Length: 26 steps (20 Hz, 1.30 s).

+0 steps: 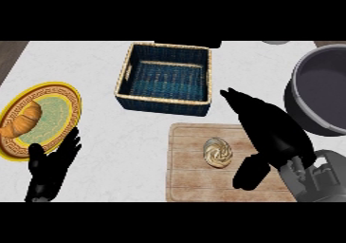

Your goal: Pick the cupcake from the cutting board and place it in the basket

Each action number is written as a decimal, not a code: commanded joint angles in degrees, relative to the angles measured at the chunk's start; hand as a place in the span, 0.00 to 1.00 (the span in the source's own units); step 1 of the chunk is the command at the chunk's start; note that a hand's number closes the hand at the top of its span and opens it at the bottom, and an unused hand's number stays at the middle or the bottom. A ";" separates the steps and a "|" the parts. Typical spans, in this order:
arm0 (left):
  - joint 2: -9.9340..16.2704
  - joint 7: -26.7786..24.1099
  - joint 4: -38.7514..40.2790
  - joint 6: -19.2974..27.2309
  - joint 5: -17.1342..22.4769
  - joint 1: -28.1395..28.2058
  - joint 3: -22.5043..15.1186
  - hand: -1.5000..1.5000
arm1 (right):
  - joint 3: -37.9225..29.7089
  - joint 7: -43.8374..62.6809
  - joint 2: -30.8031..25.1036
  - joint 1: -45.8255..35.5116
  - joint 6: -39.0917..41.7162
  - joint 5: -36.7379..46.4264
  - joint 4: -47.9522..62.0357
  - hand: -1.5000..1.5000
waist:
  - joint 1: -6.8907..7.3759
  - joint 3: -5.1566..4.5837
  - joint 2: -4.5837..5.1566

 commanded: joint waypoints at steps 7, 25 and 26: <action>-1.72 6.17 0.14 0.56 -1.14 0.40 -1.34 0.50 | 2.70 4.05 4.68 7.12 -2.84 8.40 2.06 0.00 | 0.08 -0.53 0.48; -2.05 2.93 -0.27 -2.10 -3.93 5.43 1.18 0.50 | 1.31 -6.98 13.82 12.29 -4.06 22.10 15.07 0.00 | 0.86 -0.52 0.59; -3.50 3.06 -1.12 -0.36 -5.04 5.57 0.45 0.50 | 2.13 -3.29 14.55 13.01 -2.00 21.99 11.19 0.00 | 0.60 -0.53 0.49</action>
